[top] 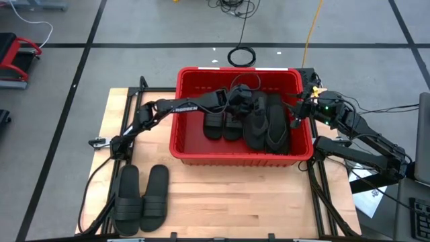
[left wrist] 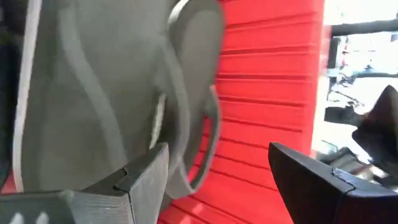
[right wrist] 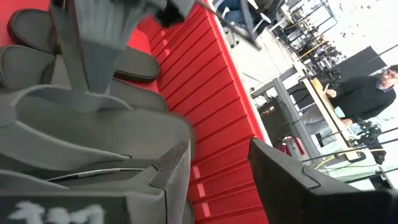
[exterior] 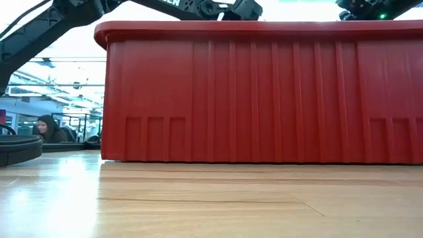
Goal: Pick and place slides into bin
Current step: Put the right slide into the bin
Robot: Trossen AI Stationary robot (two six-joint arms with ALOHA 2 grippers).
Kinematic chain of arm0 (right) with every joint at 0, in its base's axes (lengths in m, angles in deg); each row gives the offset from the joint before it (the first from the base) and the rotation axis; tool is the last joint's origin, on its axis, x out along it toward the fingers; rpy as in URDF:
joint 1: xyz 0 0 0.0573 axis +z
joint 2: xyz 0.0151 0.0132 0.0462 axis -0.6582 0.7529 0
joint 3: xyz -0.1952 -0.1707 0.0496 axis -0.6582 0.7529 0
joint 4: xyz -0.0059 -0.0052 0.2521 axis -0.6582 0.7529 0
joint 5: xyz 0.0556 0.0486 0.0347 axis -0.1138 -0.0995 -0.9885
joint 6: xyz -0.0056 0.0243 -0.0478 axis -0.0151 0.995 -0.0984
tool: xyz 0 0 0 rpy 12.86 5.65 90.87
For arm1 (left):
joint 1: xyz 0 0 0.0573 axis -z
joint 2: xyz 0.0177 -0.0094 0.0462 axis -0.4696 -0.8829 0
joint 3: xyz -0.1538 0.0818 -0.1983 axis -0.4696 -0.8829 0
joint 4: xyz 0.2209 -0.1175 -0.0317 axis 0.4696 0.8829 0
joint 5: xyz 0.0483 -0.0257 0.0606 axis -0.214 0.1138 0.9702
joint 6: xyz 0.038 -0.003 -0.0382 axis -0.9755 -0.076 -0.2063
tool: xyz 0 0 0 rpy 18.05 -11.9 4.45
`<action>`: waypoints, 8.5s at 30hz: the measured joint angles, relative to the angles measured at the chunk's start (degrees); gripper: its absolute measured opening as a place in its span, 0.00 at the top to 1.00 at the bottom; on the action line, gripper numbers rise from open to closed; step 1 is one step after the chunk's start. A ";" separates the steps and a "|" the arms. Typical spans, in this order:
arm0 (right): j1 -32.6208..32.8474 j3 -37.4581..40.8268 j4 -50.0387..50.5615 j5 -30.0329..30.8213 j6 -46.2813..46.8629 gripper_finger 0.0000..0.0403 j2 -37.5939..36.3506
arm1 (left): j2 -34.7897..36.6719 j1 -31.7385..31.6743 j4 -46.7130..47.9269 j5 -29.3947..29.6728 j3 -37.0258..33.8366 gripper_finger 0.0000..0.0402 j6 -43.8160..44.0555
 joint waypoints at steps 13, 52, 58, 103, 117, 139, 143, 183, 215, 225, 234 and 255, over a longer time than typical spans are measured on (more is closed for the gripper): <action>-0.01 -8.73 7.97 -8.26 10.30 0.72 -0.73 | 20.65 3.17 0.57 4.67 0.02 0.59 -61.68; 15.31 -5.62 -32.13 -30.66 63.72 1.00 4.26 | 73.27 29.72 -15.43 22.12 -70.28 0.98 -56.43; 22.32 5.61 -52.11 -23.46 77.27 1.00 10.78 | 84.08 35.78 -21.14 32.01 -78.19 0.99 -51.28; 25.10 6.38 -40.92 -7.97 61.84 0.99 8.00 | 74.06 51.67 26.42 7.71 -70.29 0.78 -20.48; 25.12 6.38 -45.10 -9.26 66.65 0.99 8.00 | 66.17 49.55 23.48 -1.56 -70.49 0.35 -26.07; 25.21 6.38 -45.13 -20.94 70.77 0.99 7.30 | 58.92 44.07 4.92 -16.88 -81.08 0.32 -28.25; 25.21 6.38 -45.12 -20.92 71.50 0.99 7.00 | 58.96 45.00 2.89 -16.44 -83.60 0.32 -27.77; 25.21 6.38 -46.39 -20.65 70.58 0.99 6.75 | 58.70 47.09 -22.51 -14.73 -74.39 0.99 -34.22; 24.54 6.40 -45.98 -21.59 57.82 0.99 6.23 | 47.61 6.20 20.92 -16.18 -10.23 1.00 -76.21; 20.89 6.40 -38.42 -13.32 55.26 0.99 2.11 | 49.34 4.40 36.16 -13.60 -0.93 1.00 -87.52; 18.47 6.43 -35.22 14.60 48.66 0.99 2.70 | 67.66 6.29 45.06 -4.20 -20.08 1.00 -85.65; 13.16 6.45 -35.86 20.55 54.01 0.99 4.70 | 41.37 -14.79 24.45 -32.12 -23.38 1.00 -99.41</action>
